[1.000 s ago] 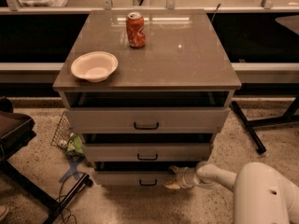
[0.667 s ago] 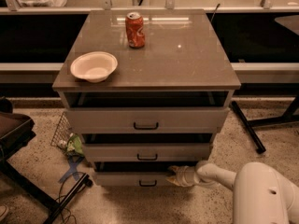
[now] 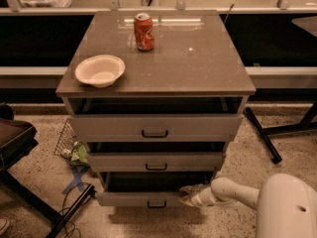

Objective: Open bottom drawer

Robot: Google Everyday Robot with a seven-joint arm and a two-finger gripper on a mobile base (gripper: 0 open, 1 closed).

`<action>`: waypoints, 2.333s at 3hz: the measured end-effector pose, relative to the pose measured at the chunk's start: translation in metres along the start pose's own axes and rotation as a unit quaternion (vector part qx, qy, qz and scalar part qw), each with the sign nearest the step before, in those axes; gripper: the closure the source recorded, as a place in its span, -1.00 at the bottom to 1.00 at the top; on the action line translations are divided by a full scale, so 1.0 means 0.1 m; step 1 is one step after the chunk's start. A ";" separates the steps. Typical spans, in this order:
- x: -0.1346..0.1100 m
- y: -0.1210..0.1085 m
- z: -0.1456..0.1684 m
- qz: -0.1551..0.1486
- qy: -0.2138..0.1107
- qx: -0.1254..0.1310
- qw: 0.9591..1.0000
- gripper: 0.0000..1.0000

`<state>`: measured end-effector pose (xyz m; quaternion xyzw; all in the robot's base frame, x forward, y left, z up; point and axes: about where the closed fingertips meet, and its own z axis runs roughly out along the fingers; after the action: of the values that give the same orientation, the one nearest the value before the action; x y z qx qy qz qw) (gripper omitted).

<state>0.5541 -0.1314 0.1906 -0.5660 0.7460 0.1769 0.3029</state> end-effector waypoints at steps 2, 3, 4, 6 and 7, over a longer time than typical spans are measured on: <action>0.09 0.27 -0.18 0.006 0.008 -0.024 1.000 1.00; 0.09 0.27 -0.17 0.006 0.008 -0.024 1.000 1.00; 0.13 0.45 -0.29 0.015 0.014 -0.036 0.999 1.00; 0.16 0.61 -0.40 0.021 0.018 -0.045 0.999 1.00; 0.16 0.61 -0.40 0.021 0.018 -0.045 0.999 1.00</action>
Offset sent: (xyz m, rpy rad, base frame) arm -0.2281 -0.0761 0.0408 -0.0370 0.3272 0.1501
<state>0.4829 -0.1490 0.2059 -0.5666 0.7543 0.2066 0.2595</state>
